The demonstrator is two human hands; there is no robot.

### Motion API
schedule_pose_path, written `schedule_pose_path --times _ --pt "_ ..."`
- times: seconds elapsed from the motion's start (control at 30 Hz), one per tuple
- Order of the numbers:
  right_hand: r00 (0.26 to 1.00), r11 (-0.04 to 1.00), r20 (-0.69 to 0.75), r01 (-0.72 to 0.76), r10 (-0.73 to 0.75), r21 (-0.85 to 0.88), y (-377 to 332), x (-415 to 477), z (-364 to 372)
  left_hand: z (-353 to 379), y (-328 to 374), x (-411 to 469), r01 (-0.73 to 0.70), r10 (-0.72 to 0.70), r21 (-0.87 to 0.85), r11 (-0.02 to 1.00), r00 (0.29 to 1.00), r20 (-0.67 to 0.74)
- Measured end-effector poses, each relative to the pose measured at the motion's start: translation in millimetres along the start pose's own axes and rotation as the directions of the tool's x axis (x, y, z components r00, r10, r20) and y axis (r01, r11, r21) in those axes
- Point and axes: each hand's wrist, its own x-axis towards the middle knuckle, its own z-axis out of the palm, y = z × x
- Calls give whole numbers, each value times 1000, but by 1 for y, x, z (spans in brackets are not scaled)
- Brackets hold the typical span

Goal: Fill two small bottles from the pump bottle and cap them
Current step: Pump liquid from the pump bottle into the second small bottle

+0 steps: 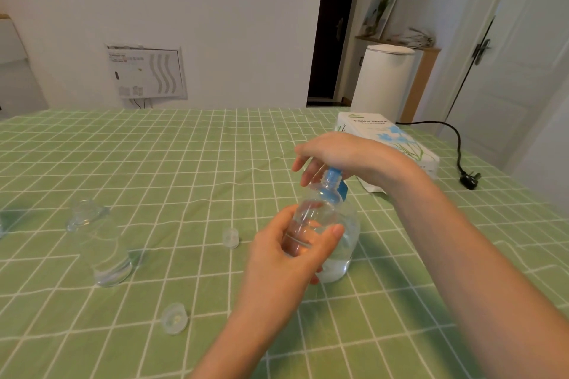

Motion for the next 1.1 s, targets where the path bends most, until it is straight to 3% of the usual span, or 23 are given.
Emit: schedule_pose_path --times 0.23,0.5,0.73,1.1 --pt "1000 989 -14 5 -3 146 3 -2 6 -1 -1 0 -21 21 11 1000 1000 1" --pt "1000 989 -17 9 -7 146 7 0 13 -4 -7 0 3 -3 31 1000 1000 -16" --pt "997 999 -61 46 -44 21 -1 -2 3 -2 -3 1 -13 13 2 1000 1000 -1" --pt "999 993 -36 10 -5 120 4 0 7 -1 -3 0 -20 20 7 1000 1000 -4"
